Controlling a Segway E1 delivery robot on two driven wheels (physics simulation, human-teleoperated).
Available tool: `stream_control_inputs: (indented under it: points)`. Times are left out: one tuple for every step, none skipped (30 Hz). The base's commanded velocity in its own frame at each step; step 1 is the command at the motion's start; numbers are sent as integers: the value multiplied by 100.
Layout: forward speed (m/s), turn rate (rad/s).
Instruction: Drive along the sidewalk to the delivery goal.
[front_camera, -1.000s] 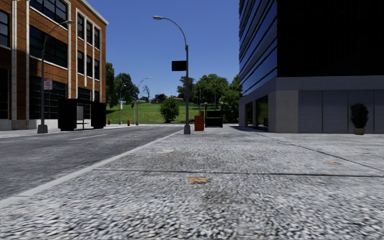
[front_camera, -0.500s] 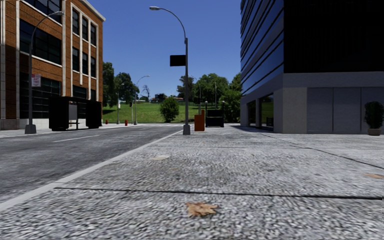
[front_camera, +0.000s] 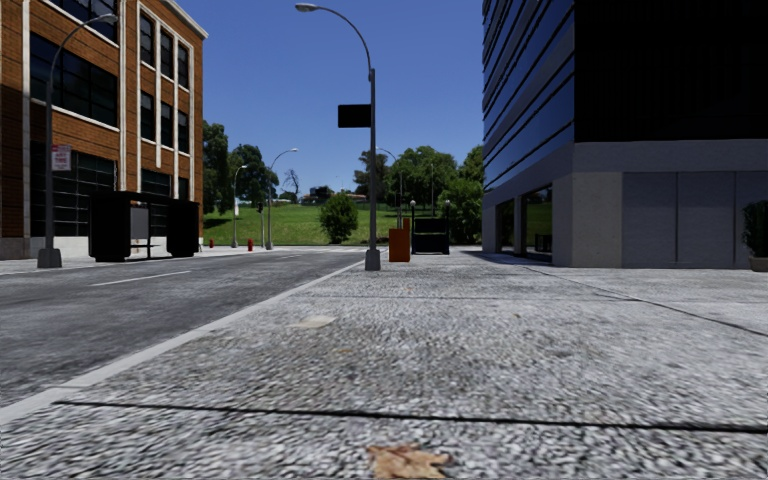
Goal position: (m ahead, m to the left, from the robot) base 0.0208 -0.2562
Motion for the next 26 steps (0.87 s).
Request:
stream_control_inputs:
  points:
    - [0, 0]
    - [0, 0]
    - [0, 0]
    - [0, 0]
    - [0, 0]
    - [0, 0]
    - [0, 0]
    - [0, 0]
    - [0, 0]
    - [0, 0]
    - [0, 0]
    - [0, 0]
    - [0, 0]
    - [0, 0]
    - [0, 0]
    - [0, 0]
    - [0, 0]
    - [0, 0]
    - [0, 0]
    - [0, 0]
    - [0, 0]
    - [0, 0]
    - [0, 0]
    - [0, 0]
    - [0, 0]
    - [0, 0]
